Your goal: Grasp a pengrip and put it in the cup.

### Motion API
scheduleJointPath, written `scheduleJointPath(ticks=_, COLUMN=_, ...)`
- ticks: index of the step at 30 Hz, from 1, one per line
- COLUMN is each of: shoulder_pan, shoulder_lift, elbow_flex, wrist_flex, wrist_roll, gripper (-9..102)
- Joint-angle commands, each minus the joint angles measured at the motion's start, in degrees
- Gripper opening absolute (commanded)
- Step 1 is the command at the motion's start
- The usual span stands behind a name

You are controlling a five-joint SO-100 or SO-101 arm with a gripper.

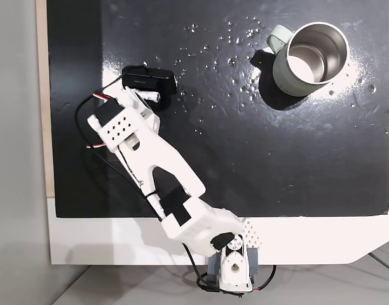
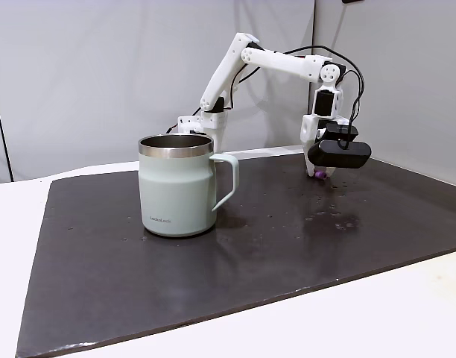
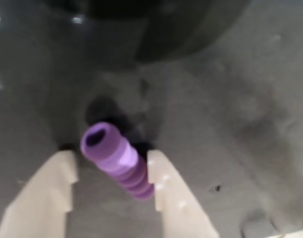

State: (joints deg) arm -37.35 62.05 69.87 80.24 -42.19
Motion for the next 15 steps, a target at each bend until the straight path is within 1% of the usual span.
scheduleJointPath(ticks=1, shoulder_pan=0.62, shoulder_lift=1.85, elbow_flex=1.58, wrist_flex=-1.58, wrist_roll=0.0, gripper=2)
scheduleJointPath(ticks=2, shoulder_pan=0.62, shoulder_lift=2.46, elbow_flex=2.55, wrist_flex=-2.2, wrist_roll=0.0, gripper=0)
scheduleJointPath(ticks=8, shoulder_pan=1.14, shoulder_lift=7.56, elbow_flex=5.19, wrist_flex=-2.46, wrist_roll=1.49, gripper=0)
scheduleJointPath(ticks=11, shoulder_pan=1.76, shoulder_lift=12.92, elbow_flex=4.75, wrist_flex=-0.18, wrist_roll=3.08, gripper=0)
scheduleJointPath(ticks=15, shoulder_pan=4.13, shoulder_lift=17.4, elbow_flex=0.62, wrist_flex=6.15, wrist_roll=4.39, gripper=0)
